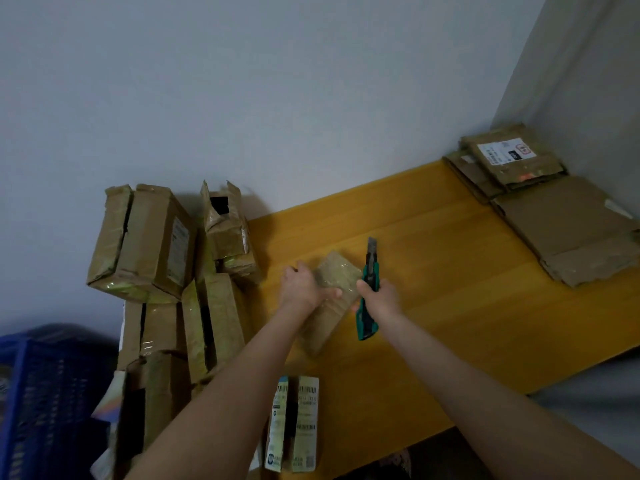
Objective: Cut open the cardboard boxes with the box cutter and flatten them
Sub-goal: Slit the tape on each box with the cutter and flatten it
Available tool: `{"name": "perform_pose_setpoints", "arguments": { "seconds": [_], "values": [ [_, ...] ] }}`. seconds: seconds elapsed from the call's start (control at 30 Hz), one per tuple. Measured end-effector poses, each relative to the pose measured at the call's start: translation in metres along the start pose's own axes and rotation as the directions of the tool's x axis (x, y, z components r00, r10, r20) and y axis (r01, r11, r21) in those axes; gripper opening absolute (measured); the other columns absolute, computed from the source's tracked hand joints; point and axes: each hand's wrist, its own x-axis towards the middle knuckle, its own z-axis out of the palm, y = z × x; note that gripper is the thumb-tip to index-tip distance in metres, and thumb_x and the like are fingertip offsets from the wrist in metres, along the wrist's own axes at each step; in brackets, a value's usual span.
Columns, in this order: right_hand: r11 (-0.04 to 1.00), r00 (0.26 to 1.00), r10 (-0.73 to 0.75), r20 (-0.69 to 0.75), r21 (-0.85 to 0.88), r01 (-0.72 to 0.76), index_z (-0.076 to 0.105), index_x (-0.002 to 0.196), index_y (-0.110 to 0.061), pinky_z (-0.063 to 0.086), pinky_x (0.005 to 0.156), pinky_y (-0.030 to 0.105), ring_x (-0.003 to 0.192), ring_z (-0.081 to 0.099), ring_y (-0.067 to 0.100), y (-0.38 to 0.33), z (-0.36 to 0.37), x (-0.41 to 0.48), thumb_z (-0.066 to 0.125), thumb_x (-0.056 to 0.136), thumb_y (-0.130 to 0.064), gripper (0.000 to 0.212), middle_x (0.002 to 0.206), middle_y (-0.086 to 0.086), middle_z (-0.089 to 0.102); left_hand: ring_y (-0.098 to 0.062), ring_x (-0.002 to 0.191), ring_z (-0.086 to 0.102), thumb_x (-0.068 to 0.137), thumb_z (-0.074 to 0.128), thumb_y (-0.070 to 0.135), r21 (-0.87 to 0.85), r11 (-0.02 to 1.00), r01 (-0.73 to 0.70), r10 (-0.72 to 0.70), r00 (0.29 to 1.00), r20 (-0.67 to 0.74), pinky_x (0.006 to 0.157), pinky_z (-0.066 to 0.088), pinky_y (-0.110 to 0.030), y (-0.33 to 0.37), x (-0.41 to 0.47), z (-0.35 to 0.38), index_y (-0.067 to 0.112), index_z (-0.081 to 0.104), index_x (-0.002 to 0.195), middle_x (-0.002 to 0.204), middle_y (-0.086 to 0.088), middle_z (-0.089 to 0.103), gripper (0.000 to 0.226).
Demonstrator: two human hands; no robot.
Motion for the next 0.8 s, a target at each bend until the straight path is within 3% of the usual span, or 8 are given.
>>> {"name": "perform_pose_setpoints", "arguments": {
  "seconds": [0.1, 0.23, 0.37, 0.5, 0.6, 0.67, 0.77, 0.8],
  "values": [
    [0.998, 0.994, 0.032, -0.104, -0.042, -0.037, 0.048, 0.121, -0.007, 0.051, 0.075, 0.037, 0.085, 0.064, 0.022, 0.01, 0.012, 0.002, 0.066, 0.09, -0.031, 0.043, 0.098, 0.004, 0.059, -0.029, 0.12, 0.049, 0.081, 0.062, 0.066, -0.106, 0.993, 0.043, -0.034, 0.995, 0.089, 0.093, 0.046, -0.038, -0.019, 0.005, 0.004, 0.009, 0.047, 0.13, 0.134, -0.013, 0.048, 0.077],
    [0.992, 0.985, 0.112, -0.132, 0.067, -0.104, 0.05, 0.124, -0.006, 0.047, 0.079, 0.037, 0.098, 0.057, 0.027, 0.02, 0.015, 0.002, 0.074, 0.083, -0.027, 0.052, 0.116, 0.009, 0.06, -0.026, 0.108, 0.06, 0.087, 0.063, 0.053, -0.507, 0.848, 0.152, -0.032, 0.971, 0.236, 0.09, 0.051, -0.037, -0.034, 0.0, 0.01, 0.006, 0.048, 0.133, 0.123, -0.01, 0.06, 0.067],
    [0.994, 0.995, 0.023, -0.097, 0.111, -0.012, 0.048, 0.129, -0.01, 0.045, 0.078, 0.034, 0.093, 0.053, 0.02, 0.013, 0.014, 0.0, 0.072, 0.086, -0.023, 0.051, 0.115, 0.006, 0.058, -0.025, 0.107, 0.062, 0.09, 0.063, 0.043, -0.719, 0.686, 0.111, 0.023, 0.984, 0.174, 0.09, 0.052, -0.037, -0.036, -0.013, 0.011, 0.008, 0.048, 0.133, 0.124, -0.011, 0.061, 0.057],
    [0.979, 0.997, -0.067, -0.026, 0.191, 0.071, 0.046, 0.132, -0.013, 0.044, 0.075, 0.03, 0.093, 0.054, 0.017, -0.009, 0.005, 0.001, 0.071, 0.086, -0.017, 0.053, 0.112, 0.001, 0.056, -0.023, 0.096, 0.066, 0.089, 0.067, 0.036, -0.875, 0.472, 0.107, 0.087, 0.982, 0.167, 0.072, 0.056, -0.034, -0.037, -0.023, -0.006, 0.008, 0.048, 0.121, 0.117, -0.012, 0.064, 0.047],
    [0.965, 0.995, -0.09, 0.041, 0.252, 0.077, 0.048, 0.13, -0.014, 0.047, 0.078, 0.031, 0.096, 0.057, 0.018, -0.021, -0.002, 0.002, 0.072, 0.085, -0.014, 0.052, 0.114, 0.001, 0.058, -0.012, 0.086, 0.064, 0.089, 0.067, 0.033, -0.883, 0.466, 0.05, 0.107, 0.988, 0.112, 0.064, 0.049, -0.026, -0.037, -0.03, -0.017, 0.011, 0.05, 0.115, 0.111, -0.006, 0.065, 0.037],
    [0.965, 0.994, -0.08, 0.072, 0.254, 0.059, 0.049, 0.129, -0.013, 0.049, 0.08, 0.034, 0.098, 0.059, 0.02, -0.025, -0.005, 0.002, 0.073, 0.084, -0.013, 0.05, 0.118, 0.004, 0.061, -0.007, 0.089, 0.059, 0.091, 0.063, 0.037, -0.878, 0.477, 0.048, 0.102, 0.989, 0.109, 0.069, 0.044, -0.025, -0.035, -0.035, -0.021, 0.015, 0.05, 0.121, 0.114, -0.001, 0.062, 0.039],
    [0.972, 0.989, -0.09, 0.115, 0.226, 0.062, 0.052, 0.127, -0.013, 0.047, 0.07, 0.03, 0.09, 0.058, 0.017, -0.031, -0.009, 0.001, 0.072, 0.084, -0.011, 0.047, 0.109, 0.003, 0.061, -0.01, 0.102, 0.055, 0.091, 0.06, 0.046, -0.874, 0.476, 0.092, 0.09, 0.984, 0.153, 0.098, 0.04, -0.041, -0.037, -0.037, -0.015, 0.022, 0.046, 0.136, 0.114, 0.006, 0.059, 0.053],
    [0.971, 0.989, -0.093, 0.118, 0.23, 0.064, 0.052, 0.127, -0.013, 0.047, 0.067, 0.029, 0.089, 0.058, 0.016, -0.033, -0.01, 0.001, 0.072, 0.084, -0.011, 0.047, 0.107, 0.002, 0.061, -0.009, 0.1, 0.055, 0.091, 0.059, 0.045, -0.878, 0.471, 0.086, 0.09, 0.985, 0.145, 0.099, 0.04, -0.04, -0.037, -0.039, -0.015, 0.022, 0.047, 0.136, 0.11, 0.009, 0.06, 0.052]
  ]
}}
